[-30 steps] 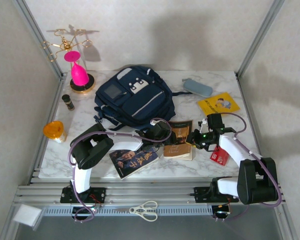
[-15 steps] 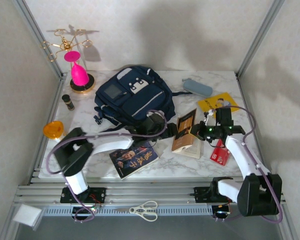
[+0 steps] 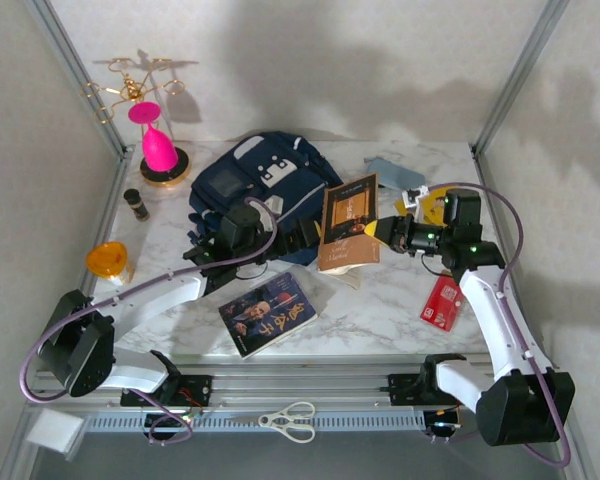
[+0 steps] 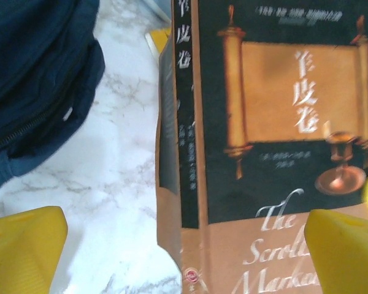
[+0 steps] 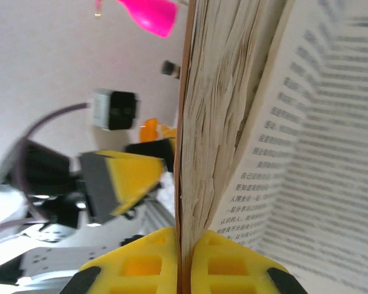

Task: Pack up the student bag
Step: Pick up the book from the center of the table.

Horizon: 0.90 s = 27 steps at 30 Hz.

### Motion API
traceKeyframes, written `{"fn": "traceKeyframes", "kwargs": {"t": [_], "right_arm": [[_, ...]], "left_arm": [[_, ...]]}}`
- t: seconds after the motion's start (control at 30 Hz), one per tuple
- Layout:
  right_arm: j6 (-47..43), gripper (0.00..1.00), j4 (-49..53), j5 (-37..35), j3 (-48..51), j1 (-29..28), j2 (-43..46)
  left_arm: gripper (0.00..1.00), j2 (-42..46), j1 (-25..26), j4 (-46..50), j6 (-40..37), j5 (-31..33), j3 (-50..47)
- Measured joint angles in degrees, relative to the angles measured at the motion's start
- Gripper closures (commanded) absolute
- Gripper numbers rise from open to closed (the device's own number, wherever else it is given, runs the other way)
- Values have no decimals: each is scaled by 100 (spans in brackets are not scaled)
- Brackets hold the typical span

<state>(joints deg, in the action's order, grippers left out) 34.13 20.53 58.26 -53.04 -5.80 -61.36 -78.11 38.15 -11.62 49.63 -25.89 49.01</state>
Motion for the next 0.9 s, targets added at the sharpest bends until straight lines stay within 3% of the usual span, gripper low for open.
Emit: {"fn": "traceKeyframes", "kwargs": {"t": [0.1,0.27,0.4,0.6,0.67,0.73,0.9], "right_arm": [[463,100,-636,306,0,-107,31],[826,100,-1266,597,7,-164,57],[940,100,-1598,737,177,-164,33],[603,98,-1379,737,243,-157,-92],[455,86,-1241,682,240,-157,-133],[317,67,-1095,599,236,-157,-179],[-35,12,-673,376,190,-76,-249]], "left_arm": [[2,7,17,-629,258,-407,-221],[12,-4,48,-1419,647,-763,-267],[35,-85,151,-2149,1012,-962,-269],[75,-140,188,-2354,1233,-1025,-286],[90,-144,188,-2326,1272,-1010,-286],[100,-146,188,-2332,1281,-992,-284],[100,-164,216,-2347,1327,-990,-247]]}}
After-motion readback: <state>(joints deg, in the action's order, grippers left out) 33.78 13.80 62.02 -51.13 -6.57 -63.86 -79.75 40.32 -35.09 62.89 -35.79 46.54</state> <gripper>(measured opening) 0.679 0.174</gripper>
